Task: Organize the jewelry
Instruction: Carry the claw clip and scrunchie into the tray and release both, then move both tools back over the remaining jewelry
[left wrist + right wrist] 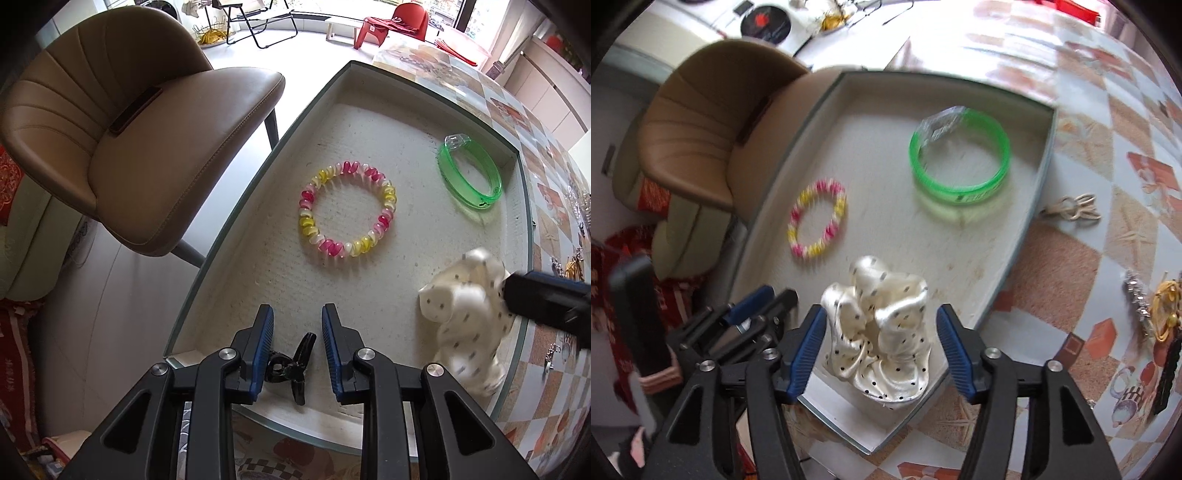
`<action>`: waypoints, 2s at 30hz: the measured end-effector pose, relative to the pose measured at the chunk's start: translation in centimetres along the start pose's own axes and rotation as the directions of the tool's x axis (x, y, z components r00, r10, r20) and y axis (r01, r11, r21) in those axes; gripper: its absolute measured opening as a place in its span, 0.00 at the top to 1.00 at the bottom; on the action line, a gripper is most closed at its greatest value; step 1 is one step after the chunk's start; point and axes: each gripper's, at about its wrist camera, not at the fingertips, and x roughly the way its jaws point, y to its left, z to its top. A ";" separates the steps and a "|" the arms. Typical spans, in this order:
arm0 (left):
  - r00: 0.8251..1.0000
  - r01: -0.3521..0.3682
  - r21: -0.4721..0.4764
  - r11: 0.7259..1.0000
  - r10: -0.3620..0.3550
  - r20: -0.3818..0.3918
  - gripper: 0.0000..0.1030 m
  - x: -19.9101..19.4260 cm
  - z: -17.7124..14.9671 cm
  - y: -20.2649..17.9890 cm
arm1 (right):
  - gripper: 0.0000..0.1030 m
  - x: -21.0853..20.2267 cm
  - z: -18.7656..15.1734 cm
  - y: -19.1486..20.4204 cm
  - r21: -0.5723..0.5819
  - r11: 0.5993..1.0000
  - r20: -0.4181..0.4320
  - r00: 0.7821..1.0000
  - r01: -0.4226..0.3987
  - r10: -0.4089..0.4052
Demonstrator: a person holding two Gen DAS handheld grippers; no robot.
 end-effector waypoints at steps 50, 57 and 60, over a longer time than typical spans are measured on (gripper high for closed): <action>0.981 0.192 0.248 0.949 -0.192 -0.025 0.00 -5.7 0.9 -21.1 | 0.18 -13.4 -12.3 -24.6 0.421 0.874 0.066 0.952 0.244 -0.298; 0.977 0.204 0.180 0.962 -0.188 -0.100 0.00 -2.0 1.1 -23.8 | 0.18 -12.4 -12.7 -26.1 0.379 0.875 0.034 0.941 0.301 -0.338; 0.976 0.193 0.170 0.966 -0.172 -0.129 0.00 -0.4 1.1 -24.7 | 0.18 -12.1 -12.8 -26.6 0.376 0.877 0.030 0.942 0.300 -0.335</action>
